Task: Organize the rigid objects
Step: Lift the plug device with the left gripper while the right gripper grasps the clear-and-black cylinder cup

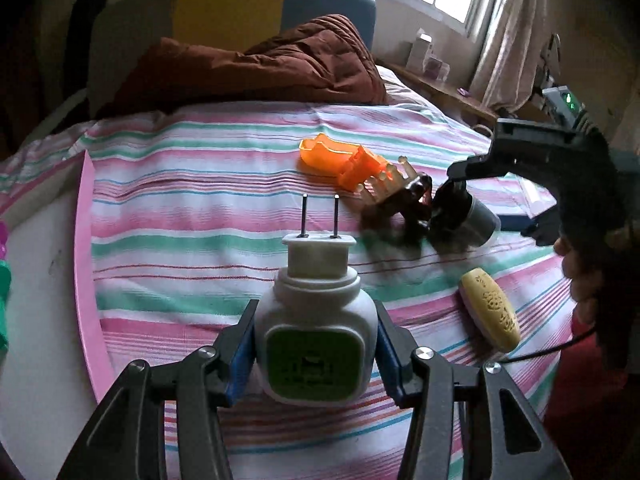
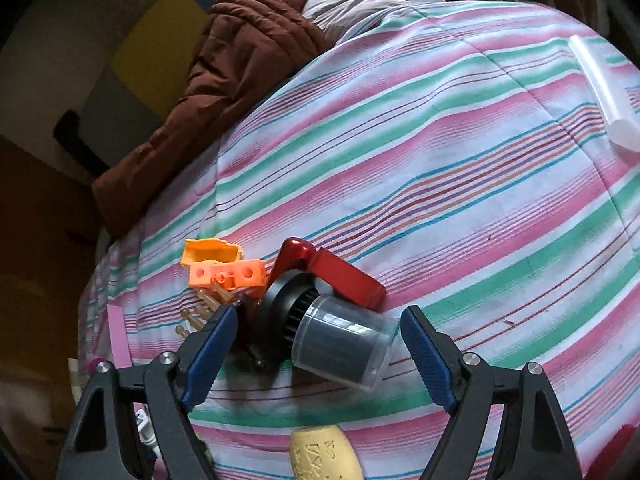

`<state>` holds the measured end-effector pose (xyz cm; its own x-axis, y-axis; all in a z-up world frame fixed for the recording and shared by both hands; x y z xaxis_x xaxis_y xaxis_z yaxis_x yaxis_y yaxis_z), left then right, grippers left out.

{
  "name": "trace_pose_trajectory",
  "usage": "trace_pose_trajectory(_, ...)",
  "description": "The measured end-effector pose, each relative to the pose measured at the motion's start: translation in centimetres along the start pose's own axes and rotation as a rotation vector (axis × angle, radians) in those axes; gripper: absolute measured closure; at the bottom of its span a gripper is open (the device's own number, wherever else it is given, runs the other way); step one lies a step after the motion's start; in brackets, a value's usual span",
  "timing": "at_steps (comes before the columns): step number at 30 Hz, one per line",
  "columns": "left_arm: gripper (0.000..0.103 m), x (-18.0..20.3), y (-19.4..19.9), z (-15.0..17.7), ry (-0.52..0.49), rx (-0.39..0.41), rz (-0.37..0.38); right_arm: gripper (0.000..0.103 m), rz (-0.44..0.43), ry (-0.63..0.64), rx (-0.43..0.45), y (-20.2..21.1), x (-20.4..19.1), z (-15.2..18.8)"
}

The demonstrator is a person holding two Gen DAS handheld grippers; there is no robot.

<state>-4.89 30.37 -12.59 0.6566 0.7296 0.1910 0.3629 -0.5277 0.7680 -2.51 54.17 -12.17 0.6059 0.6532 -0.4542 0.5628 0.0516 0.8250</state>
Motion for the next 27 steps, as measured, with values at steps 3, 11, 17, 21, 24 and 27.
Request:
trace_pose_trajectory(3,0.050,-0.1,-0.1,0.1,0.015,0.003,0.007,0.017,0.020,0.001,0.009,-0.6,-0.1,0.0)
trace_pose_trajectory(11,0.050,-0.1,-0.5,0.6,0.016,-0.013,0.000,0.026,0.140,0.114,0.012,-1.1,-0.8,0.7)
trace_pose_trajectory(17,0.049,-0.6,-0.5,0.4,0.053,-0.047,0.043,0.025,0.139,0.115,-0.018,-1.0,-0.4,0.9)
trace_pose_trajectory(21,0.037,-0.9,-0.6,0.0,0.106,-0.091,0.101,0.025,0.153,0.133,-0.042,-0.8,-0.3,1.0)
trace_pose_trajectory(24,0.032,-0.8,-0.7,-0.2,0.097,-0.111,0.089,0.025,0.170,0.162,-0.064,-0.8,-0.5,1.4)
trace_pose_trajectory(27,0.030,-0.8,-0.7,-0.6,0.099,-0.114,0.090,0.025,0.170,0.161,-0.080,-0.7,-0.2,1.4)
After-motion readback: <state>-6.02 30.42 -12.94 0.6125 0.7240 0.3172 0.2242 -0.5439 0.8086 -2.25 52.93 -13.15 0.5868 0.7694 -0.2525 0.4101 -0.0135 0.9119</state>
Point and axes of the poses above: each gripper's, at about its wrist camera, not at the fingertips, and y roughly against the way its jaws point, x to its right, z to its underside, the point moved 6 cm from there along -y, roughly the way its jaws point
